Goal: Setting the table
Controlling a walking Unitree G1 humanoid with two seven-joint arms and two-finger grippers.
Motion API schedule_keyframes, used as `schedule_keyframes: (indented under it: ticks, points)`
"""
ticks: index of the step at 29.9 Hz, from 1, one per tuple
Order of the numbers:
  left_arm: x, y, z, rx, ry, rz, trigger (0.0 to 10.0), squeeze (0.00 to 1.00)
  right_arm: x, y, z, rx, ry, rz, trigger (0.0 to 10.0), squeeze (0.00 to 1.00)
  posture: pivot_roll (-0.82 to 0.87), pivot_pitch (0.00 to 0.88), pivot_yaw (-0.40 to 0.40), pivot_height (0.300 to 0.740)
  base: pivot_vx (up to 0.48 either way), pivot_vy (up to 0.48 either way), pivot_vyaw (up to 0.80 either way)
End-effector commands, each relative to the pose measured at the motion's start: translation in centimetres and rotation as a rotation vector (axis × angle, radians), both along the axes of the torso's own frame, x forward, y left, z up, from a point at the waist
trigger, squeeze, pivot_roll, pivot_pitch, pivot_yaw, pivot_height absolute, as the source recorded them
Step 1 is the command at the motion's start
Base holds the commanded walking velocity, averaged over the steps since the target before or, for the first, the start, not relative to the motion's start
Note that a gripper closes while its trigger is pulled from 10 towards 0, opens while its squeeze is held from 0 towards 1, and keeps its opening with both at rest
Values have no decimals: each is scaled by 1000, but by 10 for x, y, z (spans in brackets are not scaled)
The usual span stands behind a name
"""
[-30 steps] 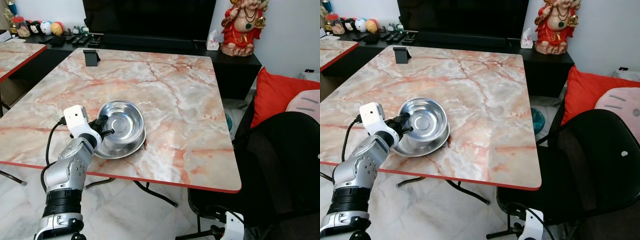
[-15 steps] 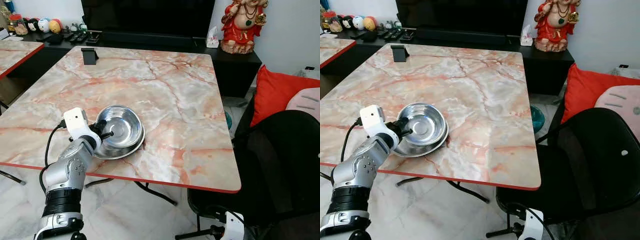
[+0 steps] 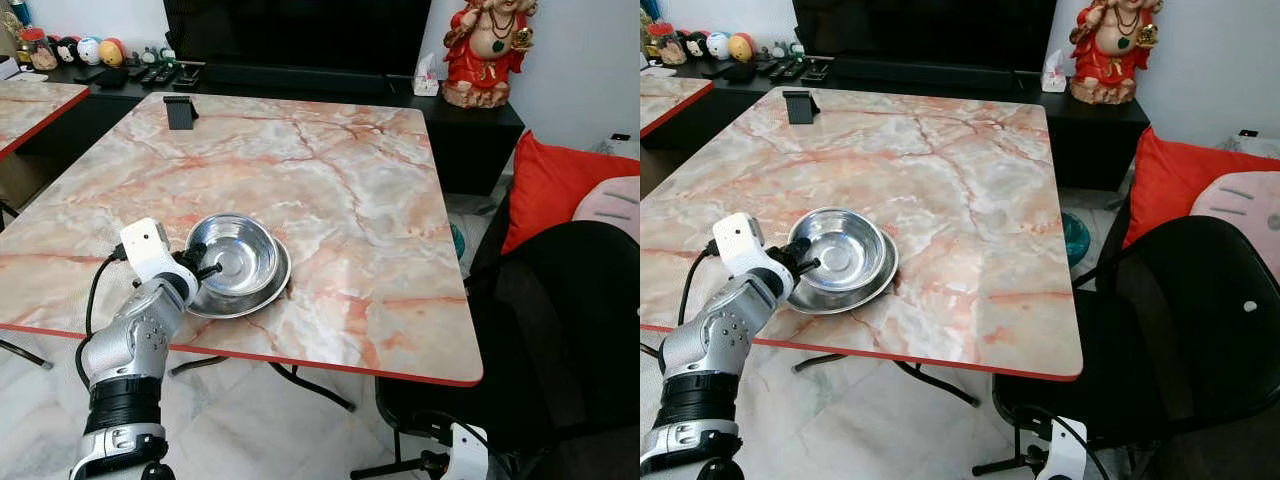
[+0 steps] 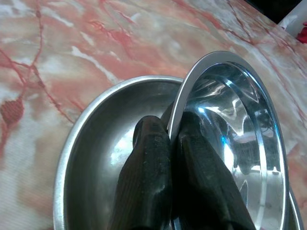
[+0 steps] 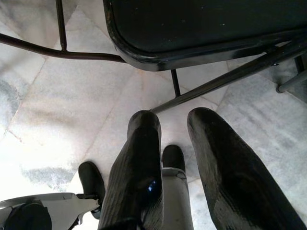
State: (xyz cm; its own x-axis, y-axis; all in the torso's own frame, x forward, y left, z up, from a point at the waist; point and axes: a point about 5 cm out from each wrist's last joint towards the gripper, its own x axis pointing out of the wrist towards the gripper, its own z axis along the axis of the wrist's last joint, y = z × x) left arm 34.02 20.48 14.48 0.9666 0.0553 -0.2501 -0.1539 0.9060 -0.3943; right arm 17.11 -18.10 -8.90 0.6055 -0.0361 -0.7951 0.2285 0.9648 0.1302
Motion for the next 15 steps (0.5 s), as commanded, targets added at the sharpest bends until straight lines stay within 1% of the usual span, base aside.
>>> schedule_keyframes:
  ticks: [1,5,7,8,9,13,15]
  points:
    - [1,-5,-4,-25,35,-9,10000,0,-2,-1,-1,-2,13,-2,10000,0,70,0,-41,740,0,0,0]
    - [1,-6,-7,-48,47,4,10000,0,-2,-2,-1,-3,13,-1,10000,0,70,0,-41,740,0,0,0]
    - [1,-6,-7,-42,49,4,10000,0,-2,-2,-1,-2,13,-2,10000,0,70,0,-41,740,0,0,0]
    - [1,-6,-8,-39,51,2,10000,102,-2,-2,-1,-3,13,0,10000,0,69,0,-41,740,0,0,0]
    - [1,-6,-8,-35,53,2,10000,137,-2,-2,-1,-3,13,0,10000,0,69,0,-41,740,0,0,0]
    - [1,-6,-9,-28,57,3,10000,129,-2,-2,-1,-3,14,0,10000,0,69,0,-41,740,0,0,0]
    - [1,-6,-9,-29,57,5,10000,145,-2,-2,-1,-3,14,1,10000,0,71,0,-43,740,0,0,0]
